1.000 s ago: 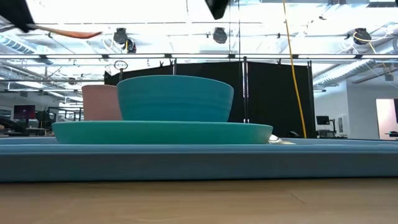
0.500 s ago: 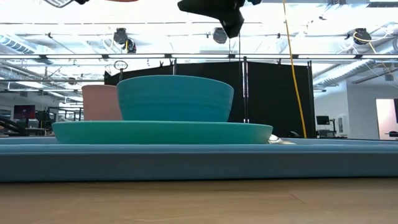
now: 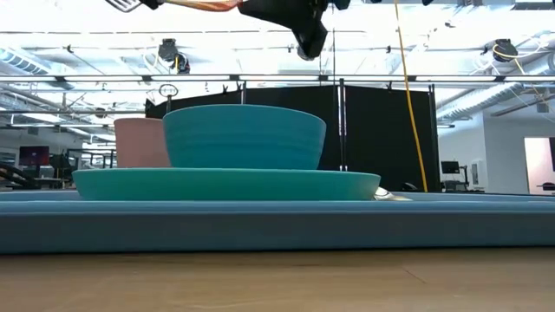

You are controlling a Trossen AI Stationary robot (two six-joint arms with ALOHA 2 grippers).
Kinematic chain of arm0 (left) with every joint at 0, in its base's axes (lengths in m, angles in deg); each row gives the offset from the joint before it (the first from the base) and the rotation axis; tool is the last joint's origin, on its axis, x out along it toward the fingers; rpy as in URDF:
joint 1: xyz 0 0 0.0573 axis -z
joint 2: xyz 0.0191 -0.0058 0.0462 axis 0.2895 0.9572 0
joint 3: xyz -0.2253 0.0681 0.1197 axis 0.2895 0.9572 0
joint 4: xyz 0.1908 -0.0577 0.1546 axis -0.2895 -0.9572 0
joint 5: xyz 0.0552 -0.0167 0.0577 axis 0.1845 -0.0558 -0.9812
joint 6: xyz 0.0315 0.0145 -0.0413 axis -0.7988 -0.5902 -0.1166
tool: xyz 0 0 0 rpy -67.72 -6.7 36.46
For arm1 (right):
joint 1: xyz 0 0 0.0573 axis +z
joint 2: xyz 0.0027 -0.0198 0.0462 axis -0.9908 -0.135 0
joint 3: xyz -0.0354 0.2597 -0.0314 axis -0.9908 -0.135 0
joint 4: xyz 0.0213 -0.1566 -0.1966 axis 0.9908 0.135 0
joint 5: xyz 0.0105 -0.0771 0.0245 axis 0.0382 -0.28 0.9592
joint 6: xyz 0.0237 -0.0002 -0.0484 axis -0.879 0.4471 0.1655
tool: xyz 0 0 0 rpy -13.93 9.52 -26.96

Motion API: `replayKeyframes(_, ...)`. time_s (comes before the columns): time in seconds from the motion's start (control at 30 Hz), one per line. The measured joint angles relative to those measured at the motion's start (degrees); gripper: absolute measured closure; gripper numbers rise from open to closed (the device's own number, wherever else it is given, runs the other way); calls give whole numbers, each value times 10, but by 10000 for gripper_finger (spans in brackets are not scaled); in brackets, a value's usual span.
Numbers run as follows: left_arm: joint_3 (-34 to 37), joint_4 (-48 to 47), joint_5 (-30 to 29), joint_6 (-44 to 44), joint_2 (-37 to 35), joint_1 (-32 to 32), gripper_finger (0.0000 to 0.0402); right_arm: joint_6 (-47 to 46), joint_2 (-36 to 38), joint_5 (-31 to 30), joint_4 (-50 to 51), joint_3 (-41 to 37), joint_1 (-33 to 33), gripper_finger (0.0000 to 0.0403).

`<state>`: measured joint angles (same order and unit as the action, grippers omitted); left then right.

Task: Set up tray
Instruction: Put the orange fork on the yellow napkin to the right of the orange spoon

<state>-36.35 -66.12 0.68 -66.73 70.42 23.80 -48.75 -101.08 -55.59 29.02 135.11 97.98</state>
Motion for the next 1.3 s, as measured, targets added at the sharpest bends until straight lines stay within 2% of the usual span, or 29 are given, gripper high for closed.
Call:
replayKeyframes(0.37,0,43,-4,-65,0,-19,393,1,0,1,11,0,-4,192)
replayKeyframes(0.97,0,76,11,-110,0,-54,393,-5,-22,-1,7,0,-8,194)
replayKeyframes(1.1,0,93,11,-128,0,-54,393,-14,-22,-2,10,0,-10,219)
replayKeyframes(1.3,0,91,11,-129,0,-54,393,-15,-22,0,9,0,-11,296)
